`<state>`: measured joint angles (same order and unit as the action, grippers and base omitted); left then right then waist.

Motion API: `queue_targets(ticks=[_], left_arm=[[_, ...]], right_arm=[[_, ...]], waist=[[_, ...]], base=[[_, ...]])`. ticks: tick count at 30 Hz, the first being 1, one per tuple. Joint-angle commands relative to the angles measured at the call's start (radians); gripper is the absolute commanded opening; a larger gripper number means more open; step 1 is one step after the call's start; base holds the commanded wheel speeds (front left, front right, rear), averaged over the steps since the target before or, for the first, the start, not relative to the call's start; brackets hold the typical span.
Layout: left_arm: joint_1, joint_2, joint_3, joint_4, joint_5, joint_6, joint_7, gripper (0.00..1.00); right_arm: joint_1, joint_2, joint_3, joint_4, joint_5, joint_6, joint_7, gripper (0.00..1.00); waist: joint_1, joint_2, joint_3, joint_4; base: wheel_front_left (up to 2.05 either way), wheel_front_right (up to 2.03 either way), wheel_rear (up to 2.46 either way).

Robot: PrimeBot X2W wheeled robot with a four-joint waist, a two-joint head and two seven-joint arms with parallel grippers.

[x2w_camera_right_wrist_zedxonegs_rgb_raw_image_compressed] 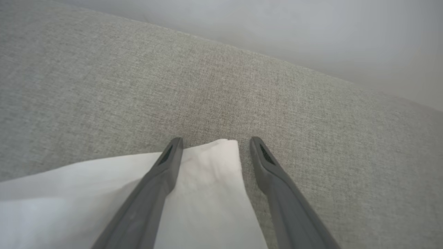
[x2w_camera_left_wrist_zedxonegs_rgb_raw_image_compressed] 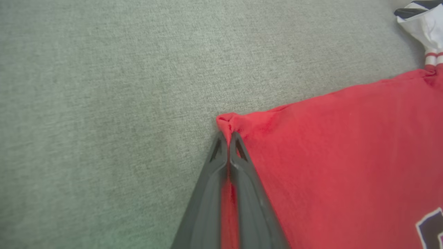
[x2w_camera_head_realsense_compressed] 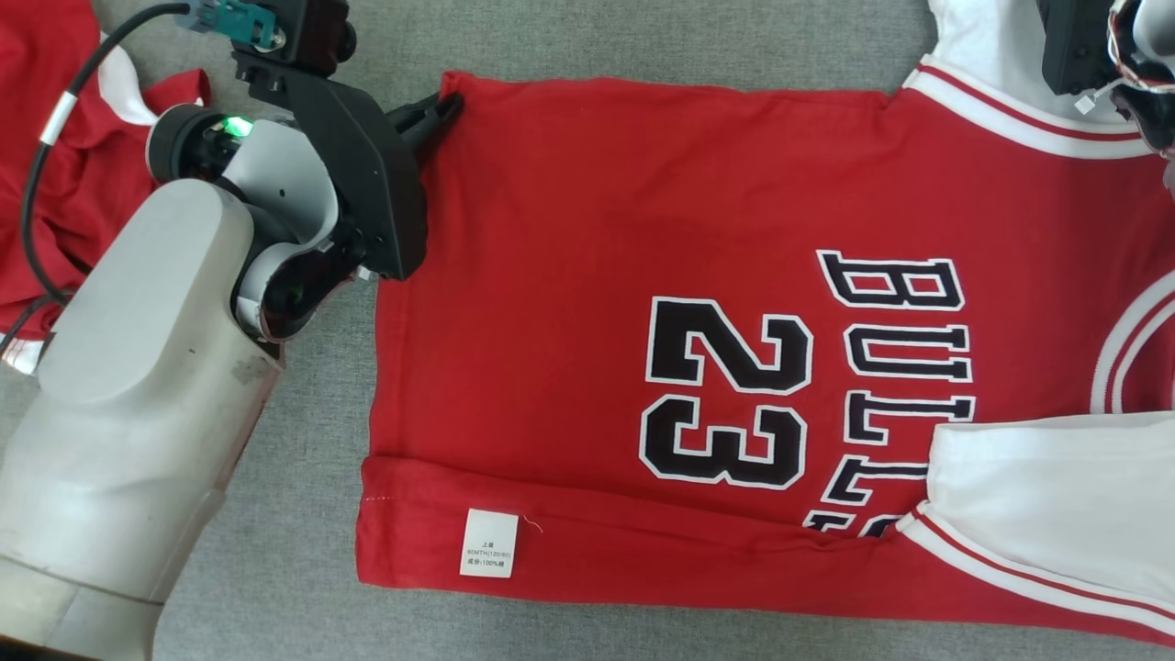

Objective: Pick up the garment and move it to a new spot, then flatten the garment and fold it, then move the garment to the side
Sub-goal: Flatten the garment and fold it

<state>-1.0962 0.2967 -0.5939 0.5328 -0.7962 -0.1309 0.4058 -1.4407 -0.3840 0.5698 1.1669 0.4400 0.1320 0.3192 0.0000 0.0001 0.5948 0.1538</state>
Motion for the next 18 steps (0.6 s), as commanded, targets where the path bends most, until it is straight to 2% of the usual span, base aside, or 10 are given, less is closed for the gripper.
queue_targets(ticks=[1, 2, 3, 4, 10, 18], left_arm=[[0.001, -0.003, -0.008, -0.001, -0.008, 0.002, -0.004, 0.00], [0.000, 0.000, -0.013, -0.007, -0.007, 0.002, -0.008, 0.00], [0.000, 0.006, -0.013, -0.012, -0.007, 0.002, -0.011, 0.00], [0.003, 0.017, -0.009, -0.018, -0.004, 0.002, -0.024, 0.00], [0.035, 0.049, 0.012, -0.022, -0.003, 0.012, -0.070, 0.00], [0.109, 0.078, 0.032, -0.023, -0.014, 0.033, -0.127, 0.00]], right_arm=[[0.012, 0.008, 0.006, 0.017, 0.000, -0.003, 0.016, 1.00], [0.010, 0.014, 0.009, 0.027, 0.003, -0.003, 0.025, 0.46], [0.005, 0.022, 0.011, 0.030, 0.006, -0.003, 0.026, 0.19], [-0.008, 0.035, 0.007, 0.040, 0.019, -0.003, 0.036, 0.00], [-0.017, 0.043, 0.026, 0.006, 0.043, -0.003, -0.019, 0.00], [0.073, 0.003, 0.059, -0.083, 0.130, -0.003, -0.145, 0.00]], waist=[[0.0000, -0.0001, 0.002, 0.003], [0.0000, -0.0001, 0.003, 0.003], [0.0000, -0.0001, 0.003, -0.002], [0.0000, -0.0001, 0.000, -0.013], [0.0000, -0.0001, -0.042, -0.054], [0.0000, -0.0001, -0.131, -0.104]], base=[[0.00, 0.00, 0.00], [0.00, 0.00, 0.00], [0.00, 0.00, 0.00], [0.00, 0.00, 0.00], [0.00, 0.00, 0.00], [0.00, 0.00, 0.00]])
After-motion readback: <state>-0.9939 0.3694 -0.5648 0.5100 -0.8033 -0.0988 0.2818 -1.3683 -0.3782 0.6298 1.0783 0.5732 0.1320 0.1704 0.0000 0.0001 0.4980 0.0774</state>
